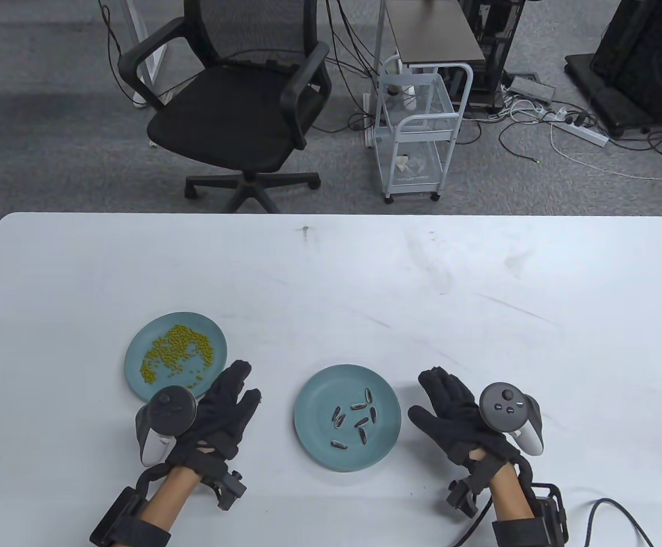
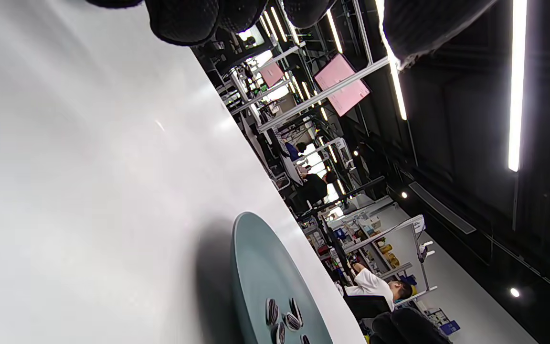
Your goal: Pick sunflower seeds with hand pinch into plate
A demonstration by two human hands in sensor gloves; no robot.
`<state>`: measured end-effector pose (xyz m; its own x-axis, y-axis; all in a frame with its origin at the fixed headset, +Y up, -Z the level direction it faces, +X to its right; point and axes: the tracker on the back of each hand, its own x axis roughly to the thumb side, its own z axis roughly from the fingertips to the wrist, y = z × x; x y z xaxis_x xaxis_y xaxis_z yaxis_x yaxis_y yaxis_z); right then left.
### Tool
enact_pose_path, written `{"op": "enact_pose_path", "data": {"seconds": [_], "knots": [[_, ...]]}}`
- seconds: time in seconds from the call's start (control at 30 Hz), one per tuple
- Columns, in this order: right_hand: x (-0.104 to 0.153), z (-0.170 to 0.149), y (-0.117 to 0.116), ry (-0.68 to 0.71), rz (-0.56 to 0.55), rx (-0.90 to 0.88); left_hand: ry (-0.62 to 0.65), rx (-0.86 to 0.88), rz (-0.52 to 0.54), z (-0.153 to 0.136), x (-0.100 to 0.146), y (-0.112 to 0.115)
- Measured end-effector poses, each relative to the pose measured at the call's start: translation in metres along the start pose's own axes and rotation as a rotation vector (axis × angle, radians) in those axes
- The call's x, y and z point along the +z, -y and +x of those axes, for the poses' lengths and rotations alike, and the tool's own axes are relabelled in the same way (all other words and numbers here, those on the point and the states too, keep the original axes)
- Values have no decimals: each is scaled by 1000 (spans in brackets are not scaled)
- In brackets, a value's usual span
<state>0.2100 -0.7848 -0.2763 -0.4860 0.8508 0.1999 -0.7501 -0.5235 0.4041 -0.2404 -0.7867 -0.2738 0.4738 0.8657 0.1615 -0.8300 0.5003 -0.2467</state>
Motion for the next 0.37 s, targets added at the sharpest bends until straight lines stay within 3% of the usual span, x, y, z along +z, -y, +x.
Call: {"op": "enact_pose_path", "data": {"seconds": [0.37], "knots": [[1,0,0,-4,-3,5,-7,2,3,1,0,2]]}}
